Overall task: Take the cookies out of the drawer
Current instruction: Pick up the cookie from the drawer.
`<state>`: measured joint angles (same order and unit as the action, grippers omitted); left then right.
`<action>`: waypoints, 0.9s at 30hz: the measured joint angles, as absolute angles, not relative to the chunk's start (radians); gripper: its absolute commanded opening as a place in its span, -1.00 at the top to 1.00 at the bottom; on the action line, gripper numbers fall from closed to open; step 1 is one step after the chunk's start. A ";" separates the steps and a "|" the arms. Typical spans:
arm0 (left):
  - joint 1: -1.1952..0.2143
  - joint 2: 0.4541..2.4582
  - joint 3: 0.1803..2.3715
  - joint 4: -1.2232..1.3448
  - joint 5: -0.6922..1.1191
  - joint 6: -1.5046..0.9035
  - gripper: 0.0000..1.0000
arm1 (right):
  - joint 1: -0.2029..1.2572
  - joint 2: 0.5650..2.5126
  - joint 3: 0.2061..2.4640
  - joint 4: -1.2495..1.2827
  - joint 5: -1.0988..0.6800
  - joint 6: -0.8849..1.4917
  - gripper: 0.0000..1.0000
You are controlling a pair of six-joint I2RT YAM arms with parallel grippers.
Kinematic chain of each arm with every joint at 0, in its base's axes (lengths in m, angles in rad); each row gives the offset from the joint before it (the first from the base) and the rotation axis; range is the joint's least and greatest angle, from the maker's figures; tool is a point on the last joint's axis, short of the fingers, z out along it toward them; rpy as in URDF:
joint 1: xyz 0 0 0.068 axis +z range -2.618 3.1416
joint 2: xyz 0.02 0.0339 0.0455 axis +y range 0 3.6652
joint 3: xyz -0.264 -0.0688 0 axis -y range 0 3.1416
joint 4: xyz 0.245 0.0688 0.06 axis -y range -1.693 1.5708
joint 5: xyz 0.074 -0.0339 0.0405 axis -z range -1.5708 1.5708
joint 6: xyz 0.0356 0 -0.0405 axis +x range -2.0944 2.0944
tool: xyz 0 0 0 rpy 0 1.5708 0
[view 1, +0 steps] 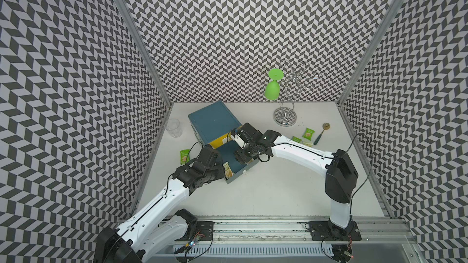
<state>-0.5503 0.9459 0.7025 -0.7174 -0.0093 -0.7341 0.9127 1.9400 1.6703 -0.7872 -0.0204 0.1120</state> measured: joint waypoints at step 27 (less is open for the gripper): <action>-0.549 0.942 0.702 -0.682 -0.005 -0.730 0.40 | 0.920 2.140 1.875 -0.965 0.155 0.060 -0.03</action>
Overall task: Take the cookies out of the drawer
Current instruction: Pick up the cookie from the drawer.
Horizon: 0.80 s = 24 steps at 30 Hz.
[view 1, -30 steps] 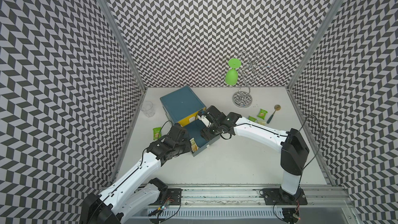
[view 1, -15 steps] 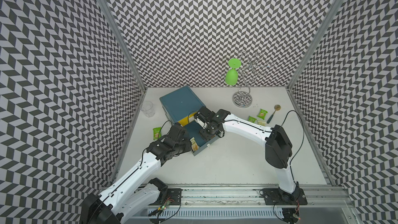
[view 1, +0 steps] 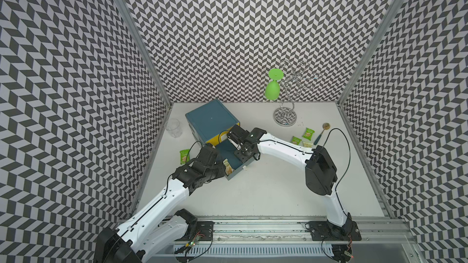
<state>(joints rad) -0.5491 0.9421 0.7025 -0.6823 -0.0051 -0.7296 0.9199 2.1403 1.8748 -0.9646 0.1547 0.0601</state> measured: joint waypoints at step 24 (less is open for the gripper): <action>-0.549 0.942 0.702 -0.682 -0.005 -0.726 0.40 | 0.913 1.977 1.873 -0.888 0.194 0.101 0.66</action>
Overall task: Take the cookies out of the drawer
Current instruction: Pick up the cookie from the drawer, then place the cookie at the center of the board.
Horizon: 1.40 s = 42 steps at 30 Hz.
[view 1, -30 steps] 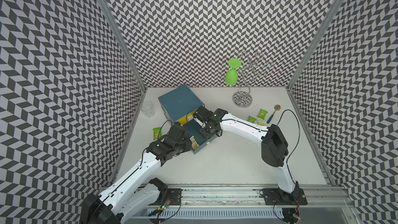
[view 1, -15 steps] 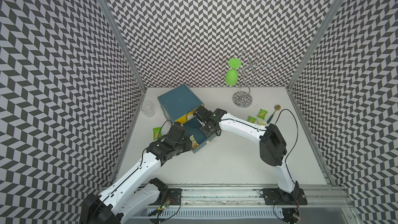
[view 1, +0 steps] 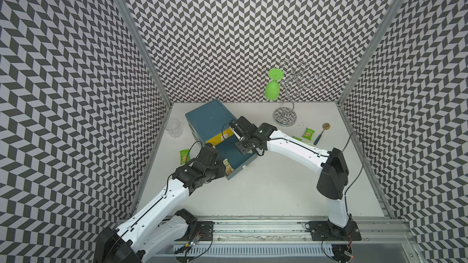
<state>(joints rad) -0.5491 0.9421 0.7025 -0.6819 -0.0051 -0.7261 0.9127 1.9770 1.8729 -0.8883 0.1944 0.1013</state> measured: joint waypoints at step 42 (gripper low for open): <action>-0.549 0.950 0.703 -0.682 -0.005 -0.719 0.40 | 0.402 2.186 1.715 -0.649 0.289 0.098 -0.22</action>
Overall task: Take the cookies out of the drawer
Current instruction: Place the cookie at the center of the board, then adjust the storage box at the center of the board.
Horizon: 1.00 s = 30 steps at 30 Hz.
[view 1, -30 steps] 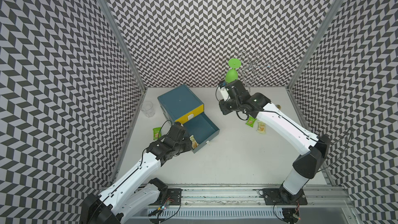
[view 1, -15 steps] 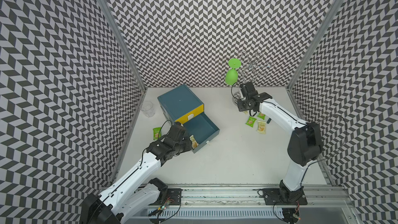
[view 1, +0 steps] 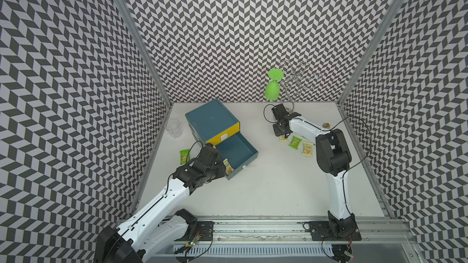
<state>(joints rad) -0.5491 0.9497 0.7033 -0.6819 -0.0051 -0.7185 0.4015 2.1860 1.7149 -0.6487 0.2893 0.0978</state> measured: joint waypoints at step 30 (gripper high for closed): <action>-0.374 1.052 0.785 -0.697 -0.028 -0.601 0.41 | 0.710 1.740 1.391 -0.538 -0.315 0.096 -0.21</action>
<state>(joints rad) -0.3744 1.0523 0.7849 -0.6968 -0.0280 -0.6010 0.7101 1.7401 1.3911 -0.5385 -0.3145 0.0959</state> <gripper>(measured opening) 0.296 0.615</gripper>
